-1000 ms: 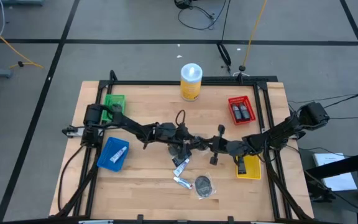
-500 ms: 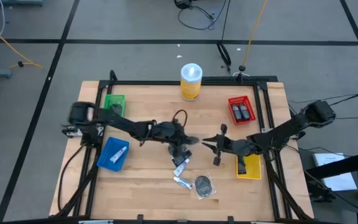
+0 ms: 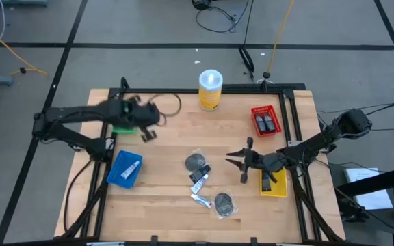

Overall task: Pick & Place Travel size toiletries
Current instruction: Put the hairbrush into the green bin

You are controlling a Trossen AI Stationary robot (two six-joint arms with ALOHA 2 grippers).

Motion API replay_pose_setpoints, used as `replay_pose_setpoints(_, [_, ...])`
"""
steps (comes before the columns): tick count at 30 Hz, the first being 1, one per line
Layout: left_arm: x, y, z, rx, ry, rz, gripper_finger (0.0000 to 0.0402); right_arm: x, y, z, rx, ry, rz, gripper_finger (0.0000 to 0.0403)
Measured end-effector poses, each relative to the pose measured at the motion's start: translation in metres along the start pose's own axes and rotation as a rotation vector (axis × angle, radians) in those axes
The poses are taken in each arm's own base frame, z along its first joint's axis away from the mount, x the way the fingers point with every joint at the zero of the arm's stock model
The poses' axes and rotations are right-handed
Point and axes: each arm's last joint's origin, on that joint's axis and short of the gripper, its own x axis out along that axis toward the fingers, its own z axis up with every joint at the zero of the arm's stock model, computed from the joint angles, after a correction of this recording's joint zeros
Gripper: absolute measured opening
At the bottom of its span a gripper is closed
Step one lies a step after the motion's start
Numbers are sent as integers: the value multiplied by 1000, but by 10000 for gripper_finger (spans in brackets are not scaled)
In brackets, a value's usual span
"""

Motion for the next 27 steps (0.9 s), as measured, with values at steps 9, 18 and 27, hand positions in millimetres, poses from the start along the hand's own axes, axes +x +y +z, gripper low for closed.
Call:
replay_pose_setpoints(9, [18,75,-16,68,313,60,13,-2,-1,2,25,-57,5,75])
replay_pose_setpoints(18, [62,108,-35,327,447,-172,35,-2,-1,1,33,-53,10,75])
replay_pose_setpoints(27, [92,109,-47,346,464,-457,16,-2,-1,1,49,-53,11,75])
